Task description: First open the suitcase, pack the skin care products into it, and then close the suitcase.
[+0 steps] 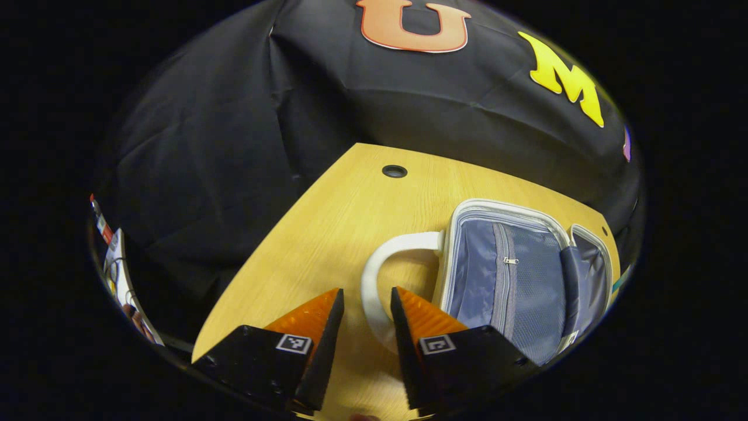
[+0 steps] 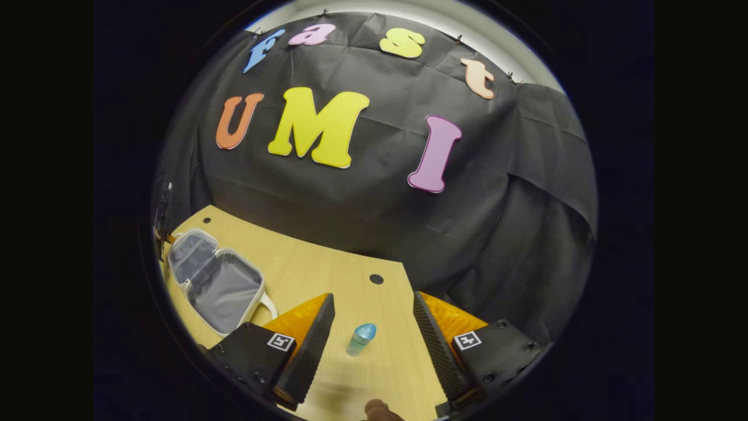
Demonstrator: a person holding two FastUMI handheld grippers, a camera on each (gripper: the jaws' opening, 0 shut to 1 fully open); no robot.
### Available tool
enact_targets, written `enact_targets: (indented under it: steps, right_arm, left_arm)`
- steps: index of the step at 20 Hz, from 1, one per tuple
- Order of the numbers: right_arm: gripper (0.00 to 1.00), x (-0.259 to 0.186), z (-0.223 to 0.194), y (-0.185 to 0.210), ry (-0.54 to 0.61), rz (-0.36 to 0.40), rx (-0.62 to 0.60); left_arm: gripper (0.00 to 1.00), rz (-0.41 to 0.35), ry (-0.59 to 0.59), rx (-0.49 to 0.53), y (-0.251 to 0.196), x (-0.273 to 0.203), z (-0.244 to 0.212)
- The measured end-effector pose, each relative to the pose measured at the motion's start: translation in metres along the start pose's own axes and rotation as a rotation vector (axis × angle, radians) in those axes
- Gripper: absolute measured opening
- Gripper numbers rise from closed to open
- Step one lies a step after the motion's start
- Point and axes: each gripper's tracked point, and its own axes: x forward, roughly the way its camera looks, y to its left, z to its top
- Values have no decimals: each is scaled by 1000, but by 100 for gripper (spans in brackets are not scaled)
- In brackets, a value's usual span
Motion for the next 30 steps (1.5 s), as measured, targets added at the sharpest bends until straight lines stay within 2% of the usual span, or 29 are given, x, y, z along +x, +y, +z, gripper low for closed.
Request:
enact_targets:
  steps: [1, 4, 7, 10, 13, 20, 23, 27, 30]
  right_arm:
    - [80, 0, 0, -4, -12, 10, 5]
    - [80, 1, -3, -13, -57, 54, -3]
    - [80, 3, -12, -22, -92, 121, -23]
    - [80, 8, -28, -34, -103, 180, -33]
    - [80, 14, -42, -48, -99, 228, -27]
    - [80, 26, -76, -90, -68, 278, -22]
    - [80, 29, -95, -105, -51, 288, -36]
    - [80, 32, -124, -123, -3, 284, -72]
    - [80, 32, -139, -131, 21, 282, -95]
  left_arm:
    - [53, 23, -13, 8, 1, -11, 6]
    - [100, 68, -80, 42, -14, -55, 29]
    - [100, 107, -190, 109, -50, -111, 58]
    - [100, 86, -273, 129, -120, -163, 74]
    - [100, 70, -324, 133, -191, -197, 70]
    - [100, -170, -265, 115, -383, -218, -13]
    - [100, -274, -218, 179, -460, -222, -61]
    - [100, -389, -170, 264, -531, -228, -109]
    - [100, -419, -148, 258, -562, -206, -117]
